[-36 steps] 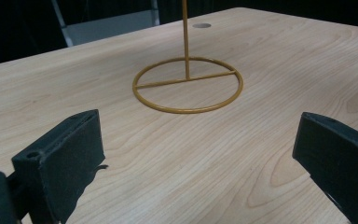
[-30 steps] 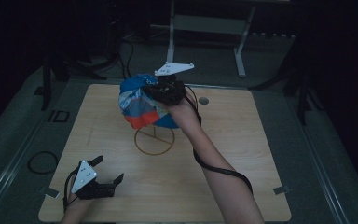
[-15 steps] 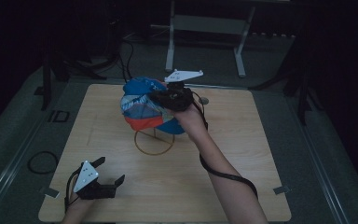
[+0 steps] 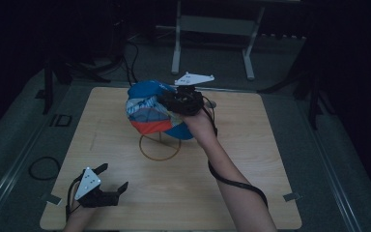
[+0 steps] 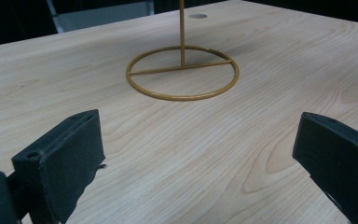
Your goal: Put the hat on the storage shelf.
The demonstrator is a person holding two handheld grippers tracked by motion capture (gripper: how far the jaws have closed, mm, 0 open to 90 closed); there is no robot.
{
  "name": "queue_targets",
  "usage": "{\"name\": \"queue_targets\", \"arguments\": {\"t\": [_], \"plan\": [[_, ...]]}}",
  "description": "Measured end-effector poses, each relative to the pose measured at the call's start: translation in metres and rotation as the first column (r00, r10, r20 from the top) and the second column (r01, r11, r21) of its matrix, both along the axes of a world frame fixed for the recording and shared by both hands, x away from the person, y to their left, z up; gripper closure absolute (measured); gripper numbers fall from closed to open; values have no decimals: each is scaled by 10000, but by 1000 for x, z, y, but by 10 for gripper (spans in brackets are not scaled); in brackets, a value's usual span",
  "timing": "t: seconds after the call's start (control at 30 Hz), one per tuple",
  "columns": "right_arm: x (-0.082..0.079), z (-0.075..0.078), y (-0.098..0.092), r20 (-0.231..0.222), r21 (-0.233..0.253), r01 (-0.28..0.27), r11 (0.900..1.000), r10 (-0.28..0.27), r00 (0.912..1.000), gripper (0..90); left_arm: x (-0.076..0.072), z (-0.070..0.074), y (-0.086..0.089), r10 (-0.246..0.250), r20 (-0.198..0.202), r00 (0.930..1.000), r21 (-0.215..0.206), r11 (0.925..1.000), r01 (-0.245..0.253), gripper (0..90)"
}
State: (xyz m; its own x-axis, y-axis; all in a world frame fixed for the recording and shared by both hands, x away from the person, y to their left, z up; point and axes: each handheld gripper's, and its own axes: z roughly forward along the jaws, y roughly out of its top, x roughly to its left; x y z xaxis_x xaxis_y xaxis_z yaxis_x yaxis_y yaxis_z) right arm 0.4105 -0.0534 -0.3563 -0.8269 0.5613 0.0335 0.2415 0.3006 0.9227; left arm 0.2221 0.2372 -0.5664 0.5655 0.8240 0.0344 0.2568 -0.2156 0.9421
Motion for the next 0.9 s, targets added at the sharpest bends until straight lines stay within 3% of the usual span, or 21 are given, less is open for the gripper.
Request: {"name": "queue_targets", "arguments": {"t": [0.33, 0.47, 0.9], "plan": [[1, -6, -8, -334, 34, -167, 9999, 168, 9993, 604, 1, -2, 1, -53, -152, 9999, -15, 10000, 53, 23], [0, -8, -12, -384, 43, -177, 9998, 179, 9991, 548, 1, -3, 1, -47, -200, 9998, -65, 10000, 46, 23], [-2, -16, -25, -409, 117, -166, 9998, 171, 9990, 483, 0, -4, 0, -61, -222, 9997, -91, 9999, 59, 23]]}}
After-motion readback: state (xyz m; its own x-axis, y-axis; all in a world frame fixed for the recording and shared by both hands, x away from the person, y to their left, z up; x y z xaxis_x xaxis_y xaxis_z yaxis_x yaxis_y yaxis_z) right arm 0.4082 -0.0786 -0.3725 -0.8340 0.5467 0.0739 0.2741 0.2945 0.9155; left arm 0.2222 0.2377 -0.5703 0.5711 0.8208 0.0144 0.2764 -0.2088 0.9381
